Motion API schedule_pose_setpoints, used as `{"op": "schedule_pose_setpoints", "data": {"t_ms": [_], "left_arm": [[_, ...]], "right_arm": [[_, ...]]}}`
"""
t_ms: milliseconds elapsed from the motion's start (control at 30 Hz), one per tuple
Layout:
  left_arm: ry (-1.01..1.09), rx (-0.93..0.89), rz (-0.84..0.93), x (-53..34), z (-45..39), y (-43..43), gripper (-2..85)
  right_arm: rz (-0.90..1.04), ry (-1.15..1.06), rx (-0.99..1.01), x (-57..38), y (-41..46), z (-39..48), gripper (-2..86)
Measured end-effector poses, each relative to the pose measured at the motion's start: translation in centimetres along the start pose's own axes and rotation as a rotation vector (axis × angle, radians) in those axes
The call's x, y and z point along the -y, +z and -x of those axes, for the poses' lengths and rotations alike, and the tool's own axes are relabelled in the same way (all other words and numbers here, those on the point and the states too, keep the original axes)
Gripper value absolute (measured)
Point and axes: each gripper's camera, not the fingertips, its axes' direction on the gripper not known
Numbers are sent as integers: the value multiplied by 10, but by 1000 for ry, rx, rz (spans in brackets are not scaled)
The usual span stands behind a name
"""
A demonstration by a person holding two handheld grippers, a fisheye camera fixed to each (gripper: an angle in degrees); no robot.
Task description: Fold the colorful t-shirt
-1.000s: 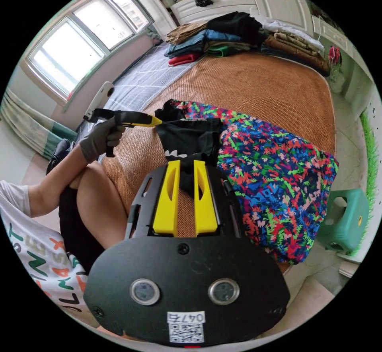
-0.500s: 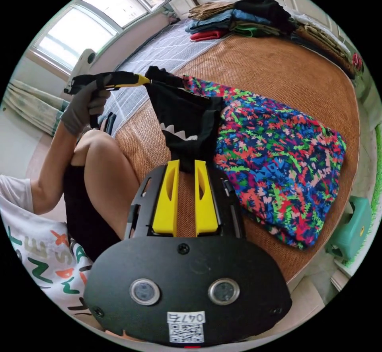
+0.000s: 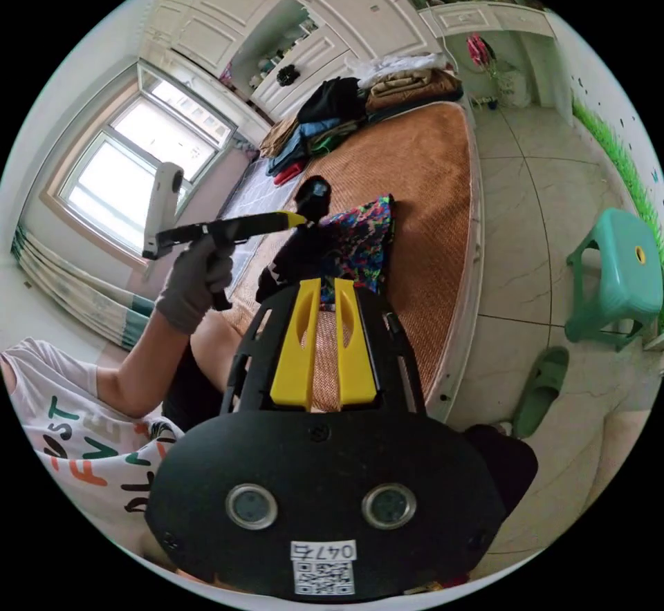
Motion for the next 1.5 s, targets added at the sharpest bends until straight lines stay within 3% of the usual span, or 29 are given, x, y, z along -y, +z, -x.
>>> {"op": "schedule_pose_setpoints", "data": {"t_ms": [133, 267, 367, 467, 633, 800, 900, 1000, 1100, 1200, 1333, 1433, 1500], "left_arm": [[-38, -23, 106, -11, -31, 65, 71], [-71, -183, 44, -36, -8, 16, 135], [-107, -159, -89, -61, 39, -53, 128], [-148, -71, -112, -81, 92, -87, 103], [-121, -164, -52, -98, 129, -62, 95], [1, -29, 39, -86, 100, -40, 61], [56, -34, 131, -84, 95, -24, 39], [56, -71, 168, -84, 101, -14, 37], [14, -146, 200, -88, 116, -4, 37], [2, -164, 232, -103, 129, 8, 41], [-29, -183, 151, -131, 157, -13, 52], [-171, -184, -17, -160, 196, -48, 74], [-260, -186, -38, -175, 223, -53, 96]], "right_arm": [[25, 54, -10, -29, -6, -27, 40], [29, 54, -7, -34, -6, -39, 59], [37, 10, 5, -21, 4, -37, 56], [108, -3, -48, 6, 34, -38, 61], [226, 85, -50, 46, 94, -57, 65], [261, 166, -89, 69, 123, -67, 4], [201, 1, -41, 97, 105, -31, -7], [149, -185, -122, 114, 78, 6, -7], [213, -131, -208, 118, 85, -16, -6], [399, -1, -221, 106, 127, -70, 6], [296, 82, -173, 98, 102, -83, 54], [217, 78, -226, 96, 72, -74, 70], [200, 110, -207, 94, 65, -79, 76]]}}
